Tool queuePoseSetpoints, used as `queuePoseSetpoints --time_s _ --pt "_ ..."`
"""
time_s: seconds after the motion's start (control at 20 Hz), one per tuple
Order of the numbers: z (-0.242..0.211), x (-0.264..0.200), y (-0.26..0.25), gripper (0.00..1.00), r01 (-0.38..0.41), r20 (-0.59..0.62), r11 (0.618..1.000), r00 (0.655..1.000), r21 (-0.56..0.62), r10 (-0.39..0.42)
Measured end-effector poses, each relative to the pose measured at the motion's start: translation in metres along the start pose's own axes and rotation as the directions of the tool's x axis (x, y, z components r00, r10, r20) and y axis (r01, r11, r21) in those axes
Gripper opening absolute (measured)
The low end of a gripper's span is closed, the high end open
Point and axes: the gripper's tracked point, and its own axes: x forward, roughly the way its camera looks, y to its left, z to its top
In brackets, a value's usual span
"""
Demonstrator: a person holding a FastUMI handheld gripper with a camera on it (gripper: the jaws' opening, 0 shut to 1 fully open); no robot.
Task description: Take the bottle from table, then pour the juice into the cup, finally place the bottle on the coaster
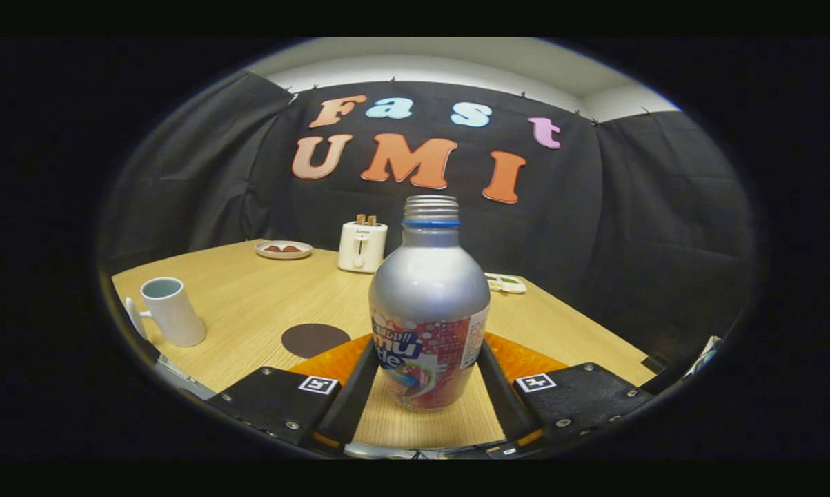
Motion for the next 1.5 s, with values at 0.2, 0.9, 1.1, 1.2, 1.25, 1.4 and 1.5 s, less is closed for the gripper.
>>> queuePoseSetpoints --time_s 0.2,0.9,1.1,1.2,1.25,1.4,1.5 --pt "0.018 -0.002 0.029 0.79 -0.032 0.020 0.993 0.999 -0.114 0.035" --pt "0.060 -0.004 0.119 0.78 -0.098 0.047 0.826 0.988 -0.556 0.149" --pt "0.065 -0.005 0.137 0.78 -0.091 0.054 0.753 0.985 -0.652 0.166" --pt "0.065 -0.005 0.143 0.78 -0.080 0.058 0.705 0.984 -0.704 0.169" --pt "0.063 -0.008 0.146 0.78 -0.073 0.058 0.677 0.984 -0.732 0.170" --pt "0.059 -0.012 0.156 0.78 -0.055 0.062 0.588 0.982 -0.807 0.178" --pt "0.054 -0.013 0.164 0.78 -0.061 0.053 0.528 0.979 -0.847 0.197"
